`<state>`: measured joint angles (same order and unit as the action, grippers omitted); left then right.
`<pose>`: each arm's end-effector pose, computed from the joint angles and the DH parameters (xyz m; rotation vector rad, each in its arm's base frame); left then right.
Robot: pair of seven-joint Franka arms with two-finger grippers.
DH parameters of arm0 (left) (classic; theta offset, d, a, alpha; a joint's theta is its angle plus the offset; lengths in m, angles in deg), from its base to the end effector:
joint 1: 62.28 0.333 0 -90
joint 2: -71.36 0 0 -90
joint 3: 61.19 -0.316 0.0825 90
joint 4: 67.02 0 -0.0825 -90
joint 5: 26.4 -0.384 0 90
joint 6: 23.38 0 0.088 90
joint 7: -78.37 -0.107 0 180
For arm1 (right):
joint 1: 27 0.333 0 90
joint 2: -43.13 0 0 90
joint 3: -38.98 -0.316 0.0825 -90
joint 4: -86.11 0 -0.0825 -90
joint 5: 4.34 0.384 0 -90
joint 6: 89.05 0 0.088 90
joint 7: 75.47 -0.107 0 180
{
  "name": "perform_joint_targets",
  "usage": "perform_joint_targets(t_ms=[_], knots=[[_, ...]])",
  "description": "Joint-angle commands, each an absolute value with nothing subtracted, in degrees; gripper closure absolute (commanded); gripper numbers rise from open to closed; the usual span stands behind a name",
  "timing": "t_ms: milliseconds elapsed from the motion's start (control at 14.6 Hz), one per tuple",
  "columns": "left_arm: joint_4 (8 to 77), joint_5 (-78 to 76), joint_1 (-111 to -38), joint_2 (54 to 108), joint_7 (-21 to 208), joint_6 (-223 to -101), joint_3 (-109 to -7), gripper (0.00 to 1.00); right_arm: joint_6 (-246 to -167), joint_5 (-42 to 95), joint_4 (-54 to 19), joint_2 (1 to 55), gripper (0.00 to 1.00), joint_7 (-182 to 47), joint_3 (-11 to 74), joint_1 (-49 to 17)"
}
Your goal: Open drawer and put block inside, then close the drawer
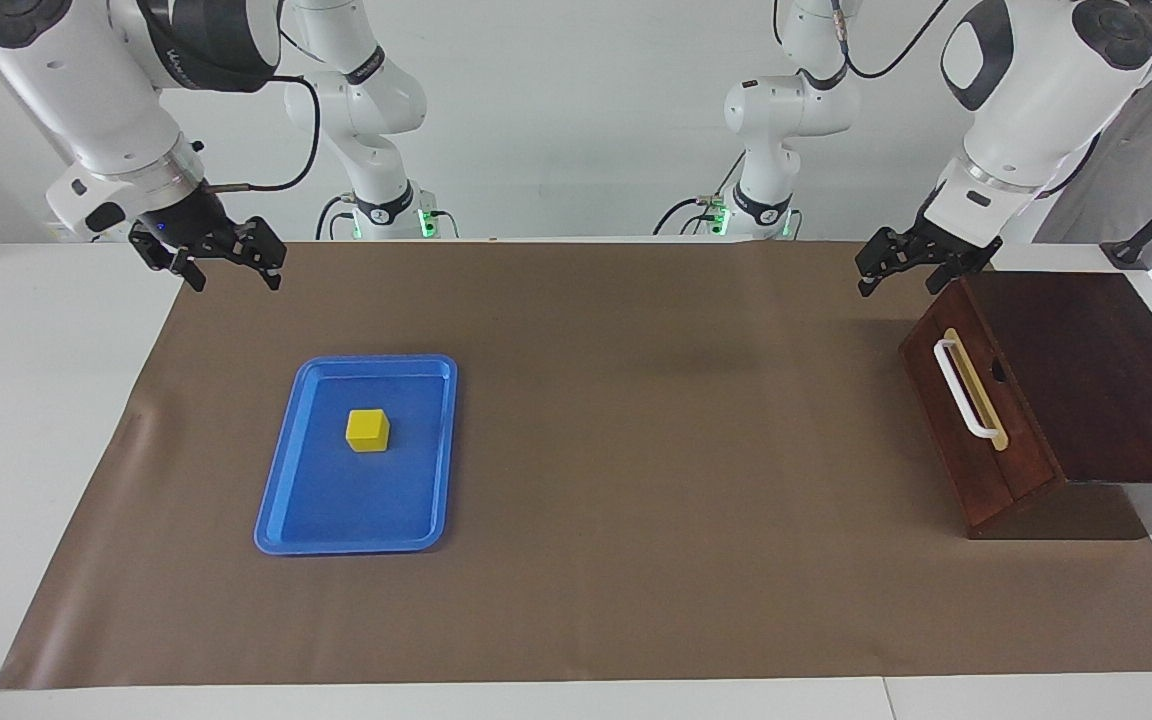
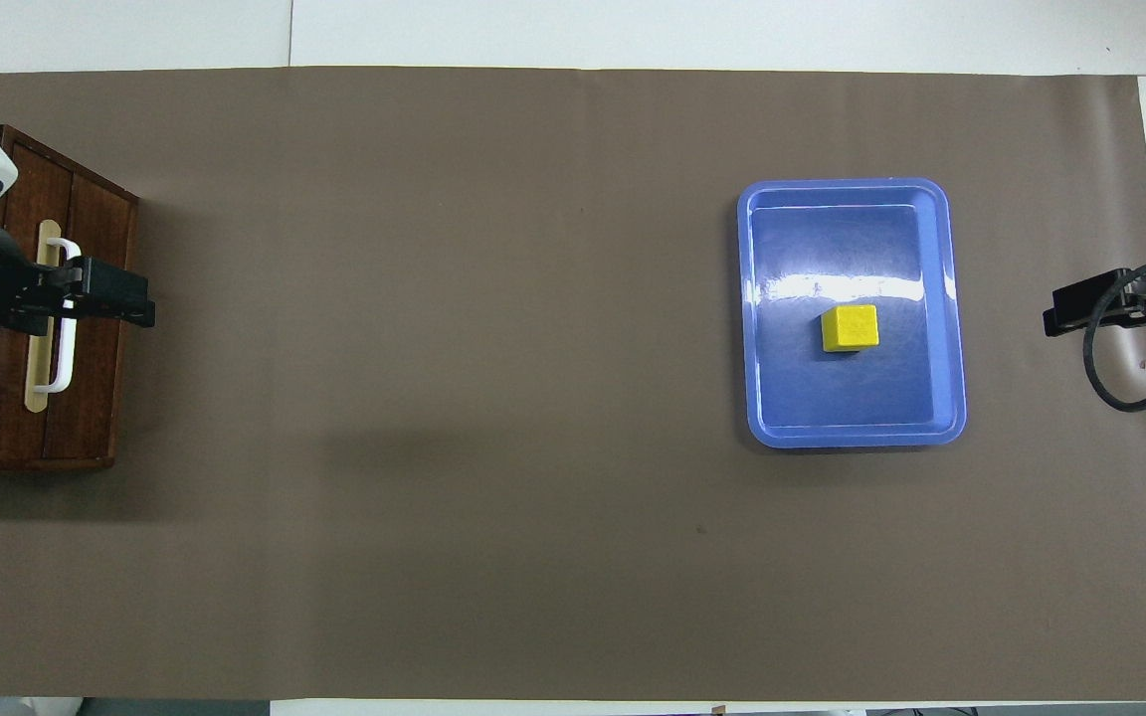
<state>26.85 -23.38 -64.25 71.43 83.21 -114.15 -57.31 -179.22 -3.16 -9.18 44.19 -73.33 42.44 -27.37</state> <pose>0.5502 -0.0619 0.5933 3.0927 -0.0239 -0.0928 0.5448 -0.0346 0.5915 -3.1140 0.0471 0.1085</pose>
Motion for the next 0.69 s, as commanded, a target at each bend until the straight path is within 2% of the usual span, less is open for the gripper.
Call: perform_joint_targets(t_ms=[0,206,412,618], knots=[[27.28,-22.62,-64.83,71.27,83.91,-115.05,-57.85,0.0,-179.57,-3.9,-9.96,45.16,0.0,-72.31,42.14,-27.97],[27.46,-22.8,-64.83,71.27,83.91,-115.66,-57.85,0.0,-177.83,-3.9,-10.56,45.51,0.0,-71.87,42.23,-28.84],[29.64,-24.11,-64.83,71.36,83.82,-118.46,-57.85,0.0,-180.18,-3.55,-11.0,45.51,0.0,-72.21,42.14,-28.58],[33.25,-30.6,-65.62,72.49,83.73,-124.17,-57.59,0.0,-183.42,-2.94,-14.42,47.0,0.0,-71.96,42.14,-29.02]])
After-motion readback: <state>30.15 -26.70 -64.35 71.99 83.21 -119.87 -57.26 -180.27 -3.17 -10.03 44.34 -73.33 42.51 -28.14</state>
